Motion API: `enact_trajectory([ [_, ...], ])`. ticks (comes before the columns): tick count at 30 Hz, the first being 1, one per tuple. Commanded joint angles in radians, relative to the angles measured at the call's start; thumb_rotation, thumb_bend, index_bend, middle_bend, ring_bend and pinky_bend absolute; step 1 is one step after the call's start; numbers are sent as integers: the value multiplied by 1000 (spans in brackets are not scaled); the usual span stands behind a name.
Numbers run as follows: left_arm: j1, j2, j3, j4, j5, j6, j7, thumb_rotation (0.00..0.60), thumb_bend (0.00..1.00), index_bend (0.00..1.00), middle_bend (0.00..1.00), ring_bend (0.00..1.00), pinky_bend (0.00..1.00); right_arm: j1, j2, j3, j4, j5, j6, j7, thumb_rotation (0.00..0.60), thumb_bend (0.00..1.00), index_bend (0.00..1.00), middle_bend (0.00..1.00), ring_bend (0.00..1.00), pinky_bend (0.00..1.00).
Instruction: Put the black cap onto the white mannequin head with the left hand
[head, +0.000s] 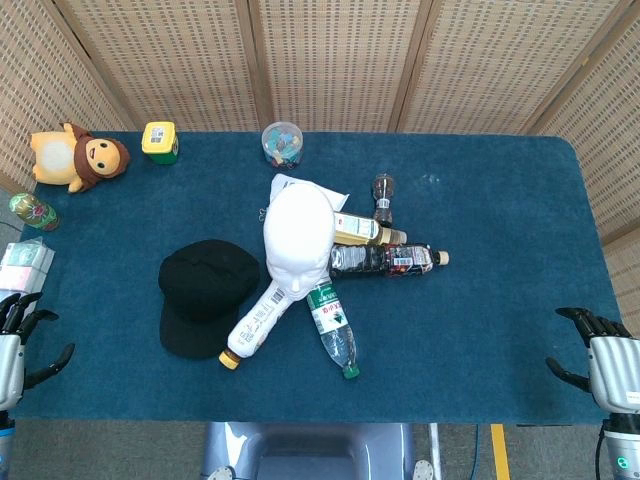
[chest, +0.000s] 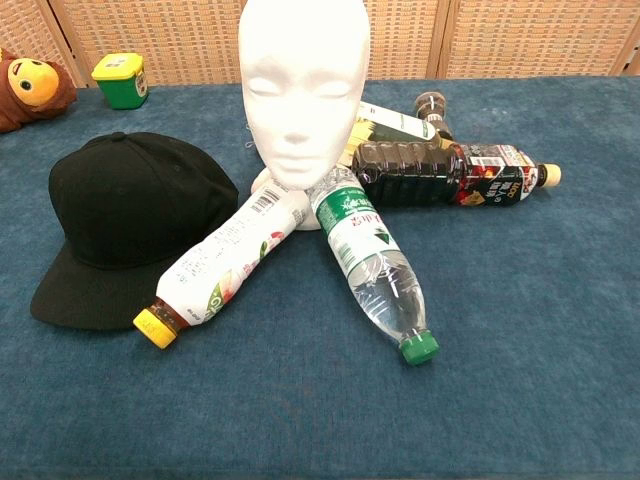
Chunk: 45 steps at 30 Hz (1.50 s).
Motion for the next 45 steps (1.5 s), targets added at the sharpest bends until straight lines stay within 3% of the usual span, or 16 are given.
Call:
enact_trajectory([
  [1, 1, -3, -1, 1, -1, -5, -1, 600, 222, 379, 207, 125, 361, 1, -1, 0, -1, 0, -2, -1, 600, 115, 291, 356, 407, 403],
  [24, 6, 57, -15, -37, 58, -4, 40, 600, 222, 417, 214, 129, 362, -27, 4, -10, 17, -25, 51, 45, 600, 115, 291, 356, 407, 403],
  [30, -19, 56, -3, -14, 109, -36, 71, 600, 223, 577, 407, 299, 474, -32, 5, -13, 20, -27, 55, 50, 600, 114, 291, 356, 407, 403],
  [37, -59, 47, 13, 8, 142, -108, 97, 600, 199, 675, 565, 425, 597, -41, 9, -13, 24, -26, 66, 61, 600, 114, 291, 356, 407, 403],
  [45, -120, -20, 37, 47, 174, -221, 137, 600, 161, 702, 616, 455, 646, -35, 4, -14, 29, -41, 66, 72, 600, 115, 291, 356, 407, 403],
])
